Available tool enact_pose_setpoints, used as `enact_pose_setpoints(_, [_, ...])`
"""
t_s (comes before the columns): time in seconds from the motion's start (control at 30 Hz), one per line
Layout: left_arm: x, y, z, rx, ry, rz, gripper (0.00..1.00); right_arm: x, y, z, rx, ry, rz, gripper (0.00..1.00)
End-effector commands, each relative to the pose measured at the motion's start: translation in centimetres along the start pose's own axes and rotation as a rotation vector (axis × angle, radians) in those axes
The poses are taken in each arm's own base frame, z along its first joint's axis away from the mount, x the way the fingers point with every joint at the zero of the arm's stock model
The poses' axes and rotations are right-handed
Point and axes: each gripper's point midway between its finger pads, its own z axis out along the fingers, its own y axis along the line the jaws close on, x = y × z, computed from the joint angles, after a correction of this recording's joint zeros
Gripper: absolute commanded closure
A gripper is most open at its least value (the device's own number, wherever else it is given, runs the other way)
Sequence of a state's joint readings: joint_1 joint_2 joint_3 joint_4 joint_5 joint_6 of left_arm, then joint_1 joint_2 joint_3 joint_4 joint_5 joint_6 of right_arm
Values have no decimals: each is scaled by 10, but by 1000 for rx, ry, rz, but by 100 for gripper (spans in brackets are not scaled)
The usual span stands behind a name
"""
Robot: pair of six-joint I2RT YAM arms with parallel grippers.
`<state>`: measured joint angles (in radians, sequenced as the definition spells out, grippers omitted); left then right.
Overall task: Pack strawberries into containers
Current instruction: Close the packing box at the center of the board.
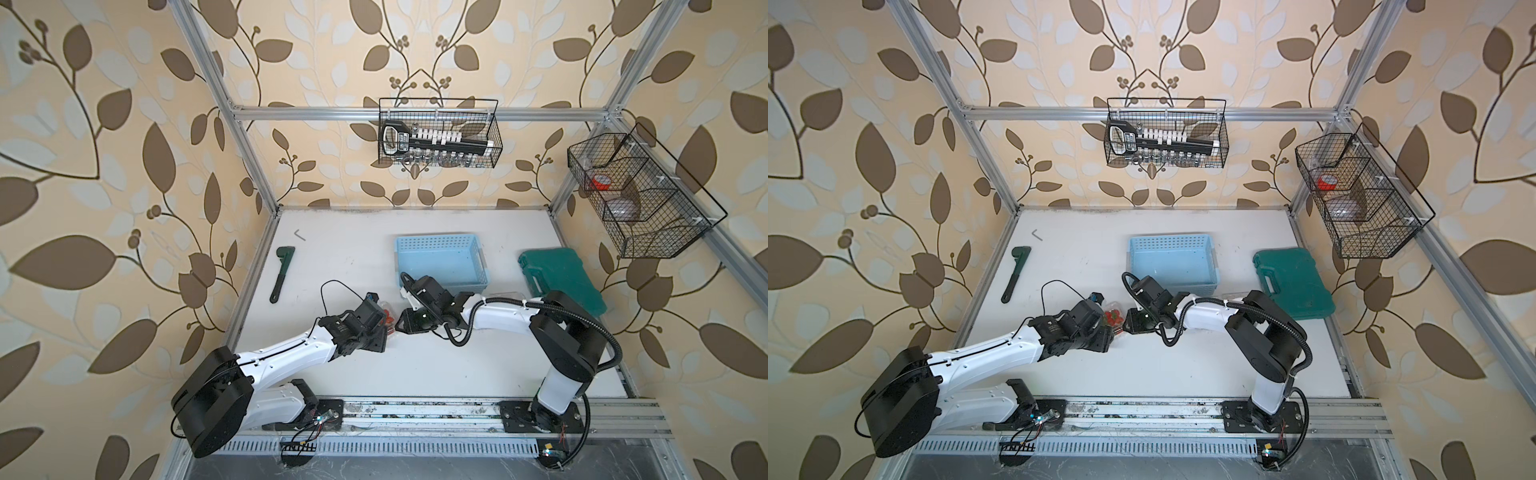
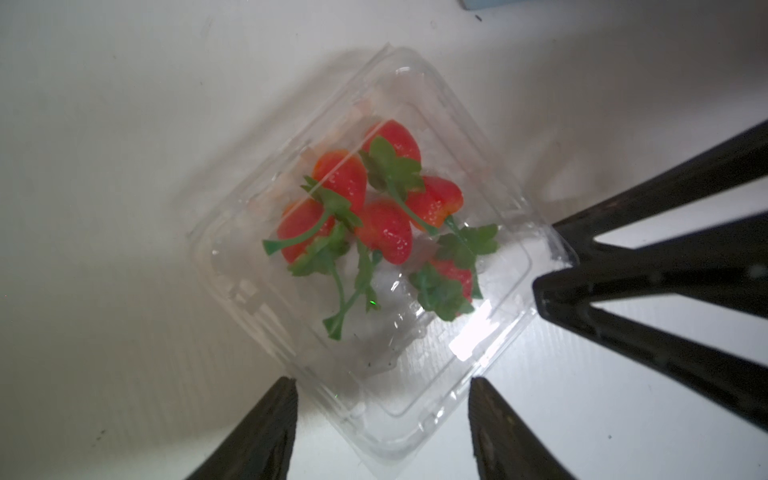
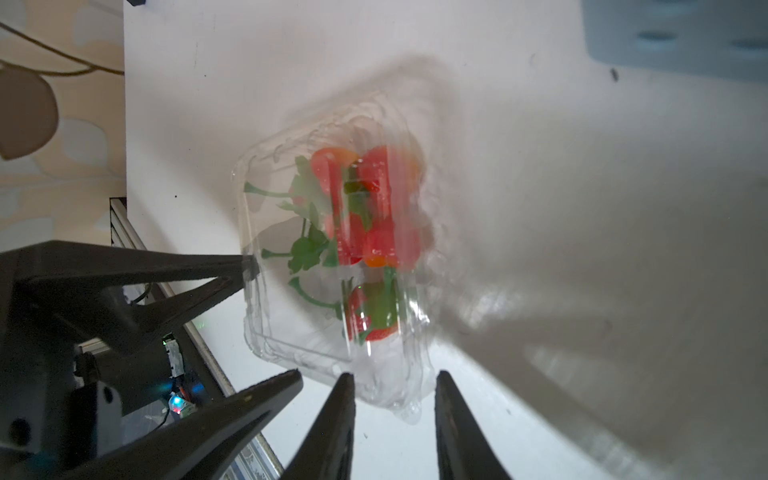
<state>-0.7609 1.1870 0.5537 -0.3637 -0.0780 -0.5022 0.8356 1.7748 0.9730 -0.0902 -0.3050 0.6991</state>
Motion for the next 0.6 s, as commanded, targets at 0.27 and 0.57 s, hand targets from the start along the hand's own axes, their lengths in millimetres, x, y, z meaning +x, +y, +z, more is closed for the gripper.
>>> enact_pose_setpoints(0.27, [-5, -11, -11, 45, -16, -20, 33, 18, -25, 7, 83, 38, 11, 74])
enact_pose_setpoints(0.57, [-19, -7, -28, 23, -81, -47, 32, 15, -21, 7, 86, 30, 2, 74])
